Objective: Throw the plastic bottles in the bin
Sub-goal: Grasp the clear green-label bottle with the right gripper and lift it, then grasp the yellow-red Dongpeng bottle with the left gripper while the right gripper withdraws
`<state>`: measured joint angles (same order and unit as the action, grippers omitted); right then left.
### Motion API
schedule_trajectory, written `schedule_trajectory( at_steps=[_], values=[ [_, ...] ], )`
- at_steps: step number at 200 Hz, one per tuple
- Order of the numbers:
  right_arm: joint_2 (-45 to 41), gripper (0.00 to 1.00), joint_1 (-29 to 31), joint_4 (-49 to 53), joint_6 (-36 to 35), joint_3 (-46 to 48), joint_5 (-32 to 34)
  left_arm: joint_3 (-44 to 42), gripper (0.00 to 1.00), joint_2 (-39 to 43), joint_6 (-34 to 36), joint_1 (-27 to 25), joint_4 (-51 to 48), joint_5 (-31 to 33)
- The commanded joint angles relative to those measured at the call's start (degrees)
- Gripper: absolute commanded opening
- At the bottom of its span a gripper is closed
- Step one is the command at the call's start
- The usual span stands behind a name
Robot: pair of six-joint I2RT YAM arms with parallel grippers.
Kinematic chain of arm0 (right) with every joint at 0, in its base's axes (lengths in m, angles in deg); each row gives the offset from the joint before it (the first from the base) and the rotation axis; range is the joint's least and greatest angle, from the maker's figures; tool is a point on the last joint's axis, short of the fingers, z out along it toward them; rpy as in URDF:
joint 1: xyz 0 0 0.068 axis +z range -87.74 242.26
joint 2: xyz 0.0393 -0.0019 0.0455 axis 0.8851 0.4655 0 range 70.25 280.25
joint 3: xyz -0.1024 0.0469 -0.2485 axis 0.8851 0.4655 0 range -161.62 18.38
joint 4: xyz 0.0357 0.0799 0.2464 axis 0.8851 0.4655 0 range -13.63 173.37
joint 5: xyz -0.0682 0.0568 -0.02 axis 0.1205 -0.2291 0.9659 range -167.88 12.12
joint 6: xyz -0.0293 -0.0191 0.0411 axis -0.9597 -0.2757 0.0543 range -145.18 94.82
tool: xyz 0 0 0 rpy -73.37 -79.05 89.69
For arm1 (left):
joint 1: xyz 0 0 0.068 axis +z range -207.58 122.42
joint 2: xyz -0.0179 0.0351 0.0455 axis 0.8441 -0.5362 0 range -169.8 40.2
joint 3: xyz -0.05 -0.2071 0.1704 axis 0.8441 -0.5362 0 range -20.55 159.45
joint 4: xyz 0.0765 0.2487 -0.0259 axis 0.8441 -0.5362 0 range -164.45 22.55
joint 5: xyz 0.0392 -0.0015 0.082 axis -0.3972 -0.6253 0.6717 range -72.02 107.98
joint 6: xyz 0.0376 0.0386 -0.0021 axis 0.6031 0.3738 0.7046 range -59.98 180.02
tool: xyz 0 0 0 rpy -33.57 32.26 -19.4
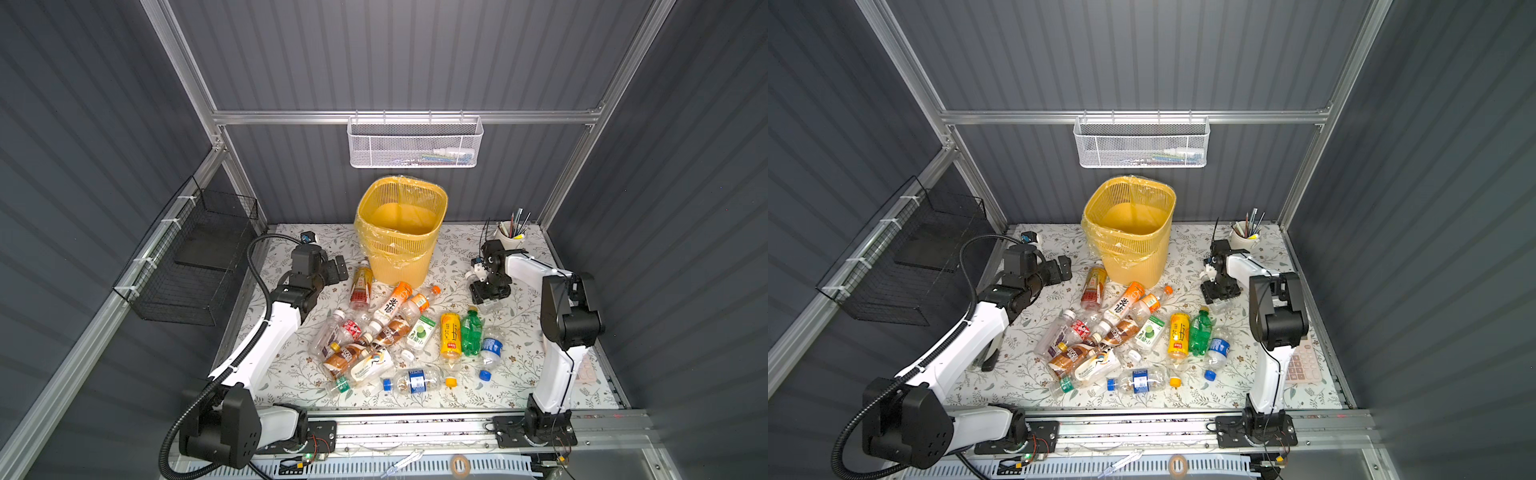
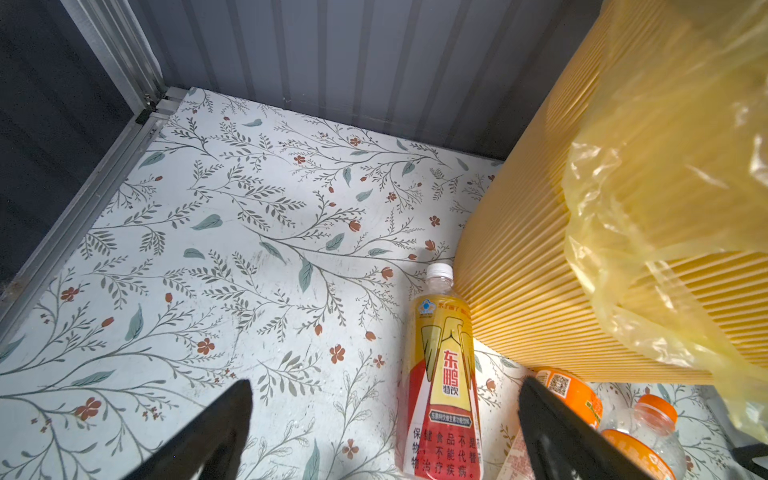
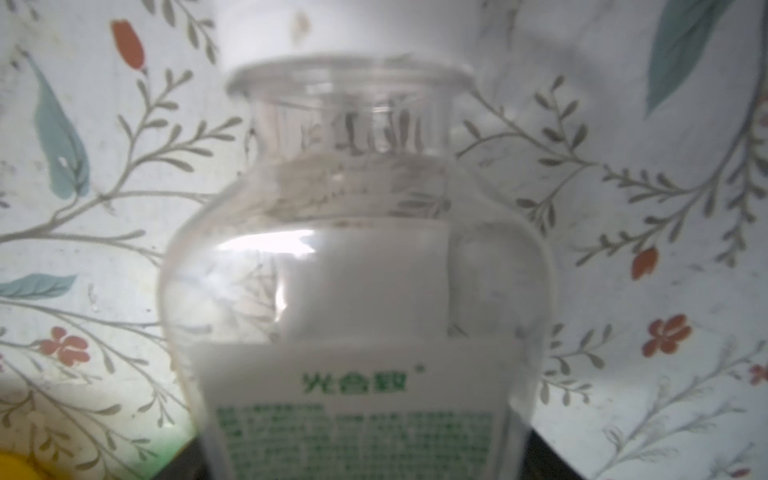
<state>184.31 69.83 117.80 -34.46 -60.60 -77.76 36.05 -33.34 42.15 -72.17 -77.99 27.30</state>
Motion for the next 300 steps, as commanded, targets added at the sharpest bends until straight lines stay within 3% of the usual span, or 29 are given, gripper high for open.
schedule_trajectory(
  at_steps=[1, 56, 101, 128, 159, 196, 214, 228, 239, 243, 258, 300],
  values=[
    [-2.1, 0.63, -0.2, 0.7, 0.5, -1.3, -0.6, 0.7, 1.0, -0.1, -0.3, -0.1, -0.8, -0.4],
    [-17.7, 0.58, -0.9, -7.7, 3.8, 2.8, -1.4, -0.2, 1.0, -0.6, -0.2, -0.1, -0.7, 0.6],
    [-40.0, 0.6, -2.4, -29.8, 9.5, 12.2, -7.8, -1.7, 1.0, -1.8, 1.2, -0.1, -1.2, 2.6],
    [-45.5, 0.6, -2.7, -37.6, 15.9, 11.0, -11.9, -1.8, 1.0, -3.1, 2.0, -0.1, -1.9, 1.6],
    [-41.2, 0.61, 0.0, -42.7, 24.1, 2.8, -23.7, -1.7, 1.0, -4.8, 1.8, -0.1, -1.7, -2.1],
    [-27.1, 0.63, 10.0, -36.3, 21.2, -13.0, -25.4, -1.4, 1.0, -6.5, 1.2, -0.2, -1.4, -4.2],
    [-16.2, 0.66, 13.3, -25.9, 17.8, -25.4, -26.6, -1.1, 1.0, -7.6, 0.8, -0.3, -1.5, -4.6],
    [-8.5, 0.74, 14.6, -14.8, 14.8, -37.6, -23.9, -0.4, 1.0, -8.6, 0.6, -0.3, -2.4, -4.4],
    [-5.5, 0.95, 14.6, -10.6, 14.6, -43.0, -20.9, 0.1, 1.0, -8.8, 0.6, -0.3, -2.9, -4.1],
    [-5.2, 0.99, 14.6, -10.3, 14.5, -43.7, -20.2, 0.1, 1.0, -8.7, 0.6, -0.4, -2.9, -4.0],
    [-7.2, 0.99, 14.5, -12.9, 14.3, -41.6, -15.7, 0.0, 1.0, -8.2, 0.8, -0.9, -2.6, -2.8],
    [-18.7, 0.99, 13.4, -22.5, 14.3, -26.8, -9.6, 2.2, 1.0, -9.1, 4.4, -6.5, -5.1, 3.3]
  ],
)
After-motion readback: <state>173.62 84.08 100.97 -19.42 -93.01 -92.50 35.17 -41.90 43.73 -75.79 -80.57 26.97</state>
